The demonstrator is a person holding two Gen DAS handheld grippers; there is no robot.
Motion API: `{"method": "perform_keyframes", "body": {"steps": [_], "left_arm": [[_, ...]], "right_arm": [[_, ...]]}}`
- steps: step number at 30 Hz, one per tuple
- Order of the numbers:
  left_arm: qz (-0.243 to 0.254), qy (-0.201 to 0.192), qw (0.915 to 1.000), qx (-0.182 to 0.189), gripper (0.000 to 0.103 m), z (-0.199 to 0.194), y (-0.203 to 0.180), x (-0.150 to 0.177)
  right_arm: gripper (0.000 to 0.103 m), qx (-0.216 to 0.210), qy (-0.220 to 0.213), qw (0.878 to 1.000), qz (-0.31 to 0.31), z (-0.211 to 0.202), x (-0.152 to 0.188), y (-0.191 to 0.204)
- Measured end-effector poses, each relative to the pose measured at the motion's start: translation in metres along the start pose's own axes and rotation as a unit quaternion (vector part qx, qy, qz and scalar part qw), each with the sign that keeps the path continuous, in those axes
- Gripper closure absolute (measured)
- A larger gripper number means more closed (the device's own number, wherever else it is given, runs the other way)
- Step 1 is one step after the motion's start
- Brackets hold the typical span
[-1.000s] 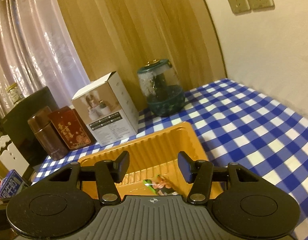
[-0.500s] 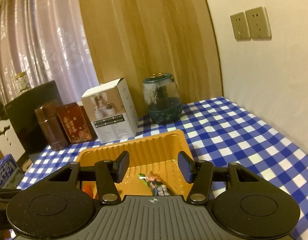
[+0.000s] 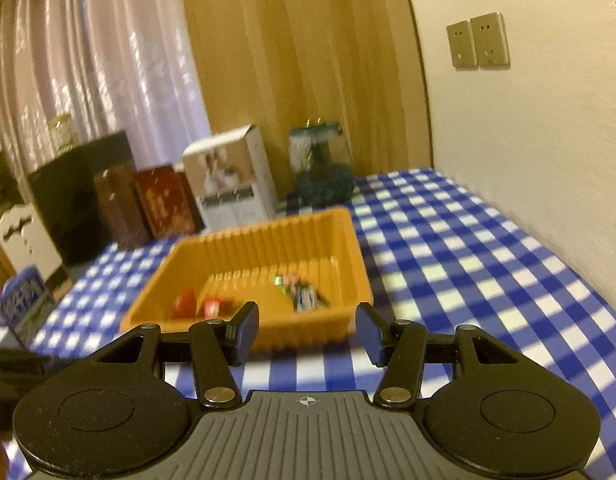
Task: Organize snacks
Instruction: 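Withdraw both open tools from the tray toward the remaining snacks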
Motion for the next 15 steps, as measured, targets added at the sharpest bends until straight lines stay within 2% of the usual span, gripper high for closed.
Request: {"method": "perform_keyframes", "body": {"steps": [4,7,11,15], "left_arm": [[0.008,0.012,0.9999,0.005,0.069,-0.007,-0.002,0.022],[0.021,0.015,0.9996,0.011,0.064,-0.013,-0.004,0.034],[0.047,0.020,0.9984,0.026,0.055,-0.017,-0.007,0.048],[0.088,0.021,0.9955,0.029,0.054,-0.018,-0.010,0.056]], "right_arm": [[0.049,-0.001,0.019,1.000,-0.012,-0.013,0.025,0.000],[0.049,-0.004,0.036,0.999,-0.024,-0.022,0.045,0.002],[0.049,-0.030,0.061,0.997,-0.045,-0.029,0.073,0.011],[0.049,-0.063,0.082,0.991,-0.079,-0.027,0.093,0.027]]}}
Point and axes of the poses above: each gripper's, at about its wrist camera, not at the fingertips, and z roughly the way its jaws point, y to its left, x to its underside, the point moved 10 cm from there along z, roughly the way its jaws point, and after that the axes turned 1 degree about y, right-handed, at the moved point
